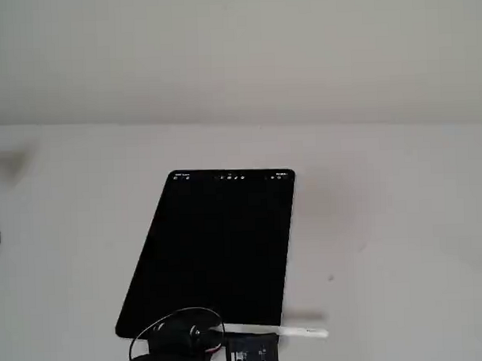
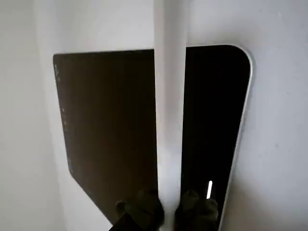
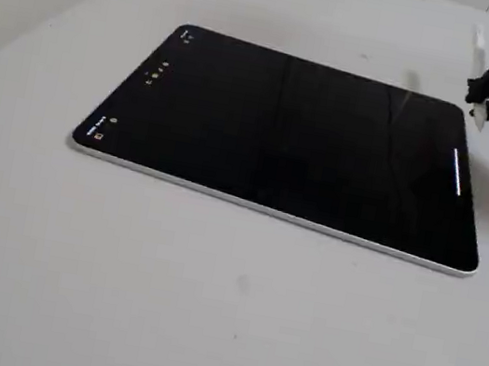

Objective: Draw a circular shape on the ipad using the apple pencil

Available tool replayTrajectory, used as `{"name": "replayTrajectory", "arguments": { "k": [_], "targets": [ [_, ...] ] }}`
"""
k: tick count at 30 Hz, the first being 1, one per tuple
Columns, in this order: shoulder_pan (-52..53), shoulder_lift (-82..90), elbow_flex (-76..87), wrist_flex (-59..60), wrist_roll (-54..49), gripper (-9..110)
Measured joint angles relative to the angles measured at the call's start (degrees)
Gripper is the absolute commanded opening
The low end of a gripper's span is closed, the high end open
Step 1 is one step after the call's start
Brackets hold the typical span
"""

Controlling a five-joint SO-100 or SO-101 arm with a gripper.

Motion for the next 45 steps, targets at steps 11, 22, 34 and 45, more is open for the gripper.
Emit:
{"name": "replayTrajectory", "arguments": {
  "k": [11, 22, 34, 45],
  "targets": [
    [0.0, 0.0, 0.0, 0.0, 0.0, 0],
    [-0.2, 0.0, 1.4, -3.7, -3.3, 0],
    [-7.2, -0.1, 2.5, -29.9, -22.9, 0],
    [-20.3, -17.9, 2.3, -60.3, -54.8, 0]
  ]
}}
